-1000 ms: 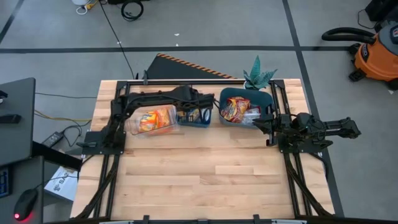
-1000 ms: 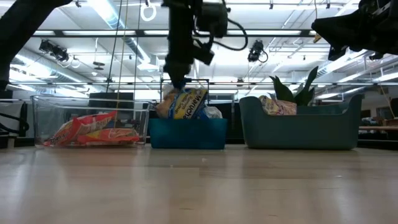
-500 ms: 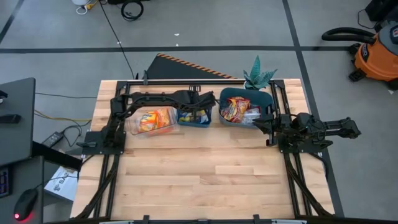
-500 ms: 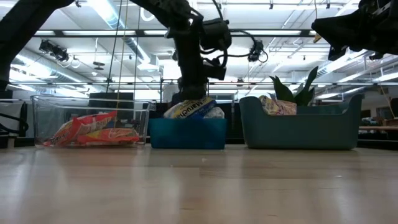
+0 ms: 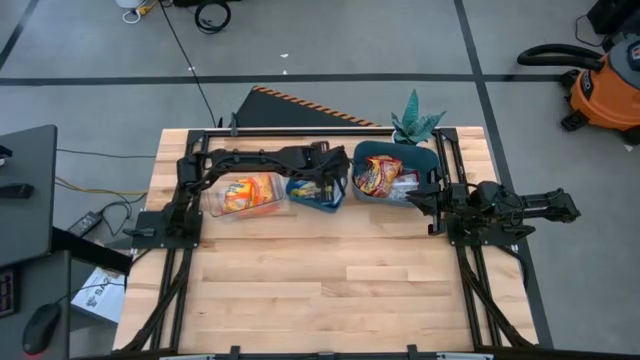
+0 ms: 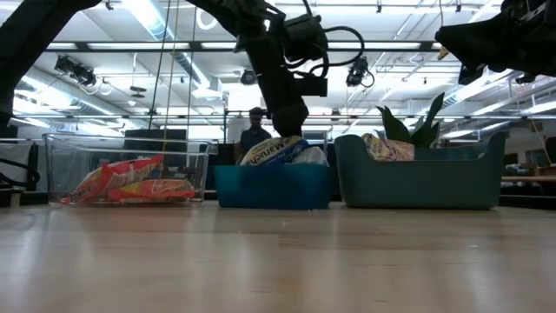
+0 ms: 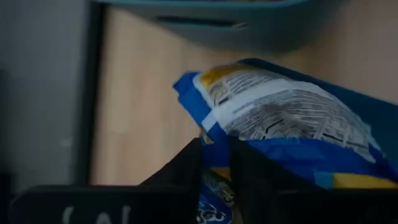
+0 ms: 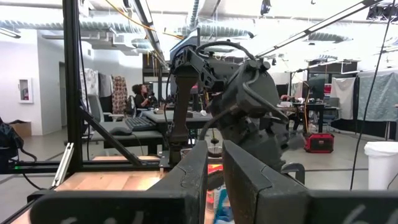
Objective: Sort Maruchan noodles
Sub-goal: Put the blue noodle pack into the blue bin, then adjust the blue bin on the table, then return to Home Position
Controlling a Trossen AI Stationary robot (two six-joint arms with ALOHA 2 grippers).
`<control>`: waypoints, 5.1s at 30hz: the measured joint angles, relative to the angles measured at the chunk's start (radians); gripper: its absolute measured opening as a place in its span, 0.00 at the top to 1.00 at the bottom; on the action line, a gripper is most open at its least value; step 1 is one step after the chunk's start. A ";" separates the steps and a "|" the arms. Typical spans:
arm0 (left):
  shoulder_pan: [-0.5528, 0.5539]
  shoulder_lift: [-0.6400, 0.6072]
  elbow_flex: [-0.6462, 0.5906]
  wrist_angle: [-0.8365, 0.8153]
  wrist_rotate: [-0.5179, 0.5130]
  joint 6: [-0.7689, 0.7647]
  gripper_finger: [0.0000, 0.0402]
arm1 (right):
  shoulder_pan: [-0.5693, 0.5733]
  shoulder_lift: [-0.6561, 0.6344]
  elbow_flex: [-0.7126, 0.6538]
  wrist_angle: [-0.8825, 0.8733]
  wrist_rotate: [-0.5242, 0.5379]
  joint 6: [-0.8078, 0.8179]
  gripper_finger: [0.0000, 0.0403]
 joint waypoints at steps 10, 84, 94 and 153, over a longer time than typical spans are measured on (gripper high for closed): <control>0.001 -0.012 0.079 -0.117 -0.061 -0.038 0.75 | 0.000 0.000 0.000 0.000 0.000 0.000 0.86; -0.319 -0.714 -0.871 0.739 -0.003 -0.294 0.89 | 0.000 0.000 0.000 0.000 0.000 0.000 0.86; -0.325 -1.044 -1.377 1.300 0.017 -0.125 0.93 | 0.000 0.000 0.000 0.000 0.000 0.000 0.86; -0.395 -1.648 -1.672 1.294 0.107 -0.265 0.96 | 0.000 0.001 0.000 -0.172 0.018 0.019 0.86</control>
